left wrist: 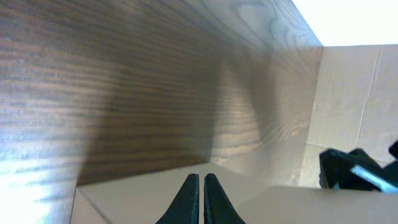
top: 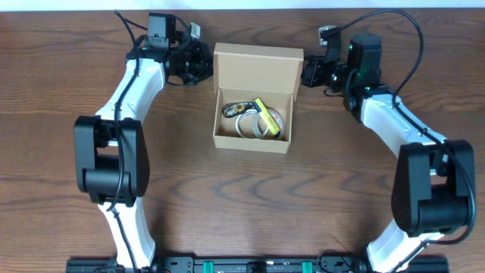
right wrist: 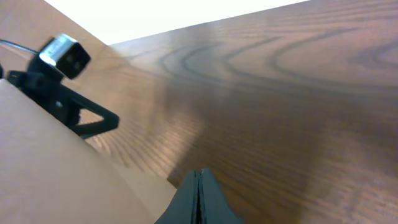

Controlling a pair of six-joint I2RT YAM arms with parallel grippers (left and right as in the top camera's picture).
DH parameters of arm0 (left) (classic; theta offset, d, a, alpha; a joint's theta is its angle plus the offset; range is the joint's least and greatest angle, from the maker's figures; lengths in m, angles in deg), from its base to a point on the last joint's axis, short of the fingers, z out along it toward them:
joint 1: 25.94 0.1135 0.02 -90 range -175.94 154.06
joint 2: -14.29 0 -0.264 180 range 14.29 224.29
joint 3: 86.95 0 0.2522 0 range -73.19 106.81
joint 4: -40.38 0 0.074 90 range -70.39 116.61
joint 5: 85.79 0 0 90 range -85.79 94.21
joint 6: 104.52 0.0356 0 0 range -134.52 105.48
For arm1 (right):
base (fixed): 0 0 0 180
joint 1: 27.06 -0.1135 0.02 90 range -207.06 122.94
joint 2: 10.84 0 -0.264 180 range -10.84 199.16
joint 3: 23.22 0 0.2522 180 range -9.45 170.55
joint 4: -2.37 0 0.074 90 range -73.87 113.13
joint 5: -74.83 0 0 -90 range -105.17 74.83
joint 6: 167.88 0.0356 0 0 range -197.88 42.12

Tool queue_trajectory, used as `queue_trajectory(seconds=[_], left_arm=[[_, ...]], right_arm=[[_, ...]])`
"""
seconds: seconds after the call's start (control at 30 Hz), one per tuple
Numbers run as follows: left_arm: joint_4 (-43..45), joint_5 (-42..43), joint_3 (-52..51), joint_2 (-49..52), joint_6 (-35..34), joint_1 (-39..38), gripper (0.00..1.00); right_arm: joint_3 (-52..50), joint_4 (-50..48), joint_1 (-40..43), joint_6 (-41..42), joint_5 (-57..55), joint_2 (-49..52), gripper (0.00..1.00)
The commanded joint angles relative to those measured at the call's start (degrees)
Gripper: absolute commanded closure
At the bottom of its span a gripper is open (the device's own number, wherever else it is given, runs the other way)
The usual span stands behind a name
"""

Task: Pack container
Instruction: 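Push the lid flaps up and over with both grippers, then press the lid down shut with the right gripper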

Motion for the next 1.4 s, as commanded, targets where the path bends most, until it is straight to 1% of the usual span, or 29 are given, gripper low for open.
queue_trajectory(seconds=[0.0,0.2,0.4,0.57,0.77,0.87,1.03,1.13,1.27,1.37], left_arm=[[-2.56,0.85,1.27,-4.15,4.48,-0.02,0.94],[-9.70,-1.86,1.27,-7.13,8.35,-0.02,0.94],[-17.00,-2.23,1.27,-9.97,11.23,-0.02,0.94],[-25.73,-6.99,1.27,-11.30,13.81,-0.02,0.94],[-33.05,-10.62,1.27,-12.13,15.56,-0.02,0.94],[-35.56,-13.18,1.27,-12.68,15.65,-0.02,0.94],[-36.87,-19.21,1.27,-14.32,14.99,0.13,0.94],[-37.57,-23.96,1.27,-15.47,12.26,0.13,0.94],[-41.05,-34.10,1.25,-17.51,5.53,0.15,0.94],[-42.45,-36.28,1.22,-17.90,3.87,0.15,0.94]], right_arm=[[0.98,1.40,-0.31,-2.82,1.55,-2.78,0.99],[0.98,6.73,-0.35,-5.38,1.51,-7.04,0.99],[0.98,17.05,-1.70,-8.61,1.51,-11.74,0.99],[0.98,24.90,-6.36,-10.29,-2.19,-14.38,0.99],[0.98,27.36,-12.41,-10.10,-5.42,-15.04,0.99],[0.98,28.72,-15.54,-9.57,-9.22,-15.04,0.99],[0.98,32.57,-20.50,-9.55,-16.35,-15.02,0.99],[0.96,34.53,-23.21,-9.09,-20.48,-14.99,0.99],[0.96,37.29,-25.44,-8.70,-25.07,-14.73,0.99],[0.94,38.56,-25.81,-8.70,-25.79,-13.57,0.99]])
